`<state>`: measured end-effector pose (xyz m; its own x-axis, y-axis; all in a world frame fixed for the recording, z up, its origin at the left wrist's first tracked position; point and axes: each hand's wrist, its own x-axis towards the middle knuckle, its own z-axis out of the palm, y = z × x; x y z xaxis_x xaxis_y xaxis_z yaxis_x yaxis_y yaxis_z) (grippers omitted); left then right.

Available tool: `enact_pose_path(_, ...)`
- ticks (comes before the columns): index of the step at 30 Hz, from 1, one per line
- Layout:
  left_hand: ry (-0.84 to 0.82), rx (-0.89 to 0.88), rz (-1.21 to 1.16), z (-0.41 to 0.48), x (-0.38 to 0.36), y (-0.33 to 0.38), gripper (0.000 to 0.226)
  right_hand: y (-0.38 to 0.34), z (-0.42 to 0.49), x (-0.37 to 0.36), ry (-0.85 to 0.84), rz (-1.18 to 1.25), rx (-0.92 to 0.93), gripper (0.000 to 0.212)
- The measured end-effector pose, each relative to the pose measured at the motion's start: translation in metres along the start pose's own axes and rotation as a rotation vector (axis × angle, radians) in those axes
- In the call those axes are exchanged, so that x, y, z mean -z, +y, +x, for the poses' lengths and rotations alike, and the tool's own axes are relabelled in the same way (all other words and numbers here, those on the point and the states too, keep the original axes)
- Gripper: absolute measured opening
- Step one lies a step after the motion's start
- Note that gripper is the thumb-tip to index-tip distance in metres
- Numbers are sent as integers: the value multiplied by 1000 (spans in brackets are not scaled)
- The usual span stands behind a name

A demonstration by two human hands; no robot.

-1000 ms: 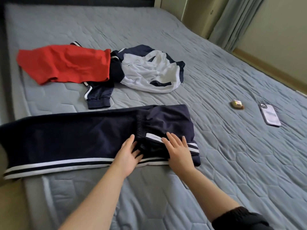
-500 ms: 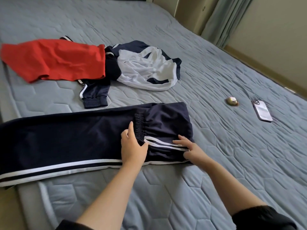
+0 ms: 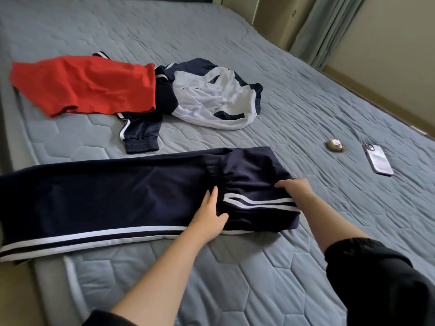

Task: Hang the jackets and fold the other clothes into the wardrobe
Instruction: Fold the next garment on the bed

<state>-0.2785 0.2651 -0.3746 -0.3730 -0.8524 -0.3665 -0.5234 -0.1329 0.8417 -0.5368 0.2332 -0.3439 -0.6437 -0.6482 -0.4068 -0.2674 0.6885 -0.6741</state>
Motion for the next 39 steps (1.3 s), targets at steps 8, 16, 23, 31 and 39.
enact_pose_path(8,-145,-55,-65,-5,-56,24,80,-26,-19,39,428,-424,223,11)
enact_pose_path(16,-89,120,-662,-23,-24,14,47,-45,-47,54,554,-621,472,11)
enact_pose_path(23,35,137,-1368,-29,56,-14,41,-105,-130,-26,31,-183,736,35)
enact_pose_path(31,154,315,-1242,-35,68,-22,46,-54,-102,-66,-207,-286,512,35)
enact_pose_path(39,195,335,-1116,-35,49,-5,31,-2,-78,-64,-241,-23,197,42)
